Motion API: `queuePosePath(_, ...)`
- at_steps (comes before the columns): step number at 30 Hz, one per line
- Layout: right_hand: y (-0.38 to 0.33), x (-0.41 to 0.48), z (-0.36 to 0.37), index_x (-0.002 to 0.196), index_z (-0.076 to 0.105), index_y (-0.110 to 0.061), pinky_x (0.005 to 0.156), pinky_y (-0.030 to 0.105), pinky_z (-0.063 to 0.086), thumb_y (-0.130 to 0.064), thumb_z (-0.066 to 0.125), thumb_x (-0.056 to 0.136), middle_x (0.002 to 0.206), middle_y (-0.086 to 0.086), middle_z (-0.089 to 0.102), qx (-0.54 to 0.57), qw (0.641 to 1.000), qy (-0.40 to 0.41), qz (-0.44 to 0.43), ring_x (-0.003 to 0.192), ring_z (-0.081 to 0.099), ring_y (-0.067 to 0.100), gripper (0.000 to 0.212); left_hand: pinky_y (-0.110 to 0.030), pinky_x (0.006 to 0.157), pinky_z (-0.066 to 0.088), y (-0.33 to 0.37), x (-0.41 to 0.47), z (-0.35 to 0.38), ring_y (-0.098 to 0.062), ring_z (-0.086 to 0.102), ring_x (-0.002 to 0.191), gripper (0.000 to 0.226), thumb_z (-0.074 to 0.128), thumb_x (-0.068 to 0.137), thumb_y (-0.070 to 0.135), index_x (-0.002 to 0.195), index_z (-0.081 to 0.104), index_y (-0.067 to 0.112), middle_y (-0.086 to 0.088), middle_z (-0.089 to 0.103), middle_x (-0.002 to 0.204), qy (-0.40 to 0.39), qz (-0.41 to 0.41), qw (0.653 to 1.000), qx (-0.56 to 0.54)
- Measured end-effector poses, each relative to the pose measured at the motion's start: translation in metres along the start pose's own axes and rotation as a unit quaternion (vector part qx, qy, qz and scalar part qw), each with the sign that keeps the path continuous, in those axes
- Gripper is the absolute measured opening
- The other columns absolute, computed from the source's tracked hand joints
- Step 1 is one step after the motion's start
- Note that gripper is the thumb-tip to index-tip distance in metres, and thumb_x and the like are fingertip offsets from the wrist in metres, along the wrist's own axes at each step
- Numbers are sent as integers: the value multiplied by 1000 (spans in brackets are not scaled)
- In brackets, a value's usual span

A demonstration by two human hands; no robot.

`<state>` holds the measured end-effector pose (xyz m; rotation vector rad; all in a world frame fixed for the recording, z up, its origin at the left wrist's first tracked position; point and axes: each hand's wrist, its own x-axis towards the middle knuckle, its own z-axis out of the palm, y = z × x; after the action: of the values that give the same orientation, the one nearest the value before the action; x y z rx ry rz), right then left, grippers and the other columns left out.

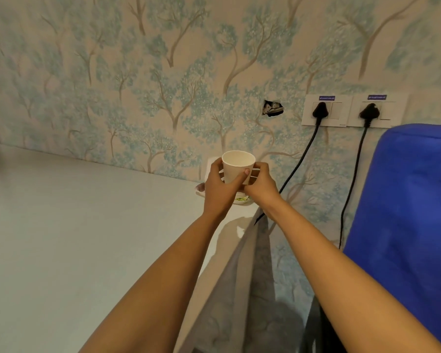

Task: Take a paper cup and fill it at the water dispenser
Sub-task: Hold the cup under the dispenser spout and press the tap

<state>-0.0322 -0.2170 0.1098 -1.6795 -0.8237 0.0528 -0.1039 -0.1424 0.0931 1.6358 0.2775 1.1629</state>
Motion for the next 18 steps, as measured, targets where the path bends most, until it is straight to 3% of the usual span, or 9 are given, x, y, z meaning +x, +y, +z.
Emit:
queuePosePath(6,-15,-81,-9,131,33,-10,91,35,50,-8,75,73,130,12,54,-51,999,14,-1,113,57,27,72,-12,73,45,23,-69,-15,2,53,95,68,75,72,35,130,43,21,17,52,105,-19,-2,1000,-6)
queuePosePath(10,-27,-134,-18,137,34,-12,97,45,48,-3,72,73,133,13,51,-53,998,12,-11,119,52,29,74,-9,72,43,40,-113,-22,15,50,88,69,76,69,37,130,44,23,15,52,106,-31,-4,1000,0)
queuePosePath(15,-36,-182,-30,140,34,-13,101,45,45,-2,71,74,138,13,47,-59,998,12,1,124,48,28,76,-11,73,43,60,-154,-25,0,55,95,66,76,67,41,124,45,30,13,56,110,-42,-13,999,3)
queuePosePath(18,-39,-211,-44,139,34,-12,100,46,46,-2,70,75,137,15,47,-66,998,12,7,123,48,30,74,-21,82,47,73,-179,-19,-10,57,104,70,77,64,43,125,46,25,7,59,117,-46,-29,999,4)
